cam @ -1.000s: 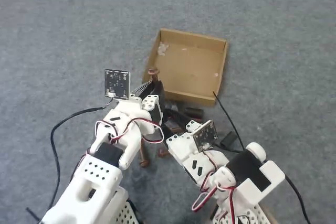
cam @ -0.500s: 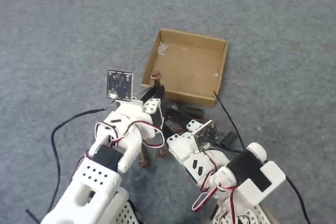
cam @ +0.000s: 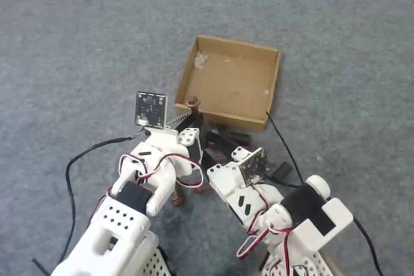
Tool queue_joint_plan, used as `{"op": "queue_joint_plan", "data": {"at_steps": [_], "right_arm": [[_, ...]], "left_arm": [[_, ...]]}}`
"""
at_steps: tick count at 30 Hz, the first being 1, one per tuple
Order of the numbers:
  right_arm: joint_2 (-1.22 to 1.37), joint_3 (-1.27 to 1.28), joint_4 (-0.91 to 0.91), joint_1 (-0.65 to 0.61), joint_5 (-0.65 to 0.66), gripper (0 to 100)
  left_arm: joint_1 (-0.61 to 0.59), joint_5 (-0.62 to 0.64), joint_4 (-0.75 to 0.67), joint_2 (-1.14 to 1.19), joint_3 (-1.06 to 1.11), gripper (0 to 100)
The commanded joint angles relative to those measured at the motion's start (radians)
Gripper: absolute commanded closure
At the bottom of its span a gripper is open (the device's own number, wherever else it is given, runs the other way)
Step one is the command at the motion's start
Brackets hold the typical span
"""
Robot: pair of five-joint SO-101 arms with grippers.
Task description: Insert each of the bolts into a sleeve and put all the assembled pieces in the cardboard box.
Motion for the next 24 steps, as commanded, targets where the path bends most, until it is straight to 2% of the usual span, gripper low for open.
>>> {"op": "queue_joint_plan", "data": {"at_steps": [1, 5, 11, 13, 18, 24], "right_arm": [[-0.059, 0.015, -0.012, 0.036, 0.023, 99.2], [-0.059, 0.015, -0.012, 0.038, 0.023, 99.2], [-0.059, 0.015, -0.012, 0.038, 0.023, 99.2], [-0.059, 0.015, -0.012, 0.038, 0.023, 99.2], [-0.059, 0.014, -0.012, 0.038, 0.023, 99.2], [-0.059, 0.014, -0.012, 0.038, 0.023, 99.2]], "left_arm": [[-0.003, -0.018, 0.002, -0.032, -0.007, 99], [0.000, -0.100, -0.002, -0.032, 0.021, 99], [0.005, -0.112, 0.002, -0.032, 0.045, 98], [0.002, -0.112, 0.003, -0.032, 0.045, 95], [-0.003, -0.112, 0.086, -0.040, 0.038, 77], [-0.031, -0.110, 0.095, -0.041, 0.021, 76]]}}
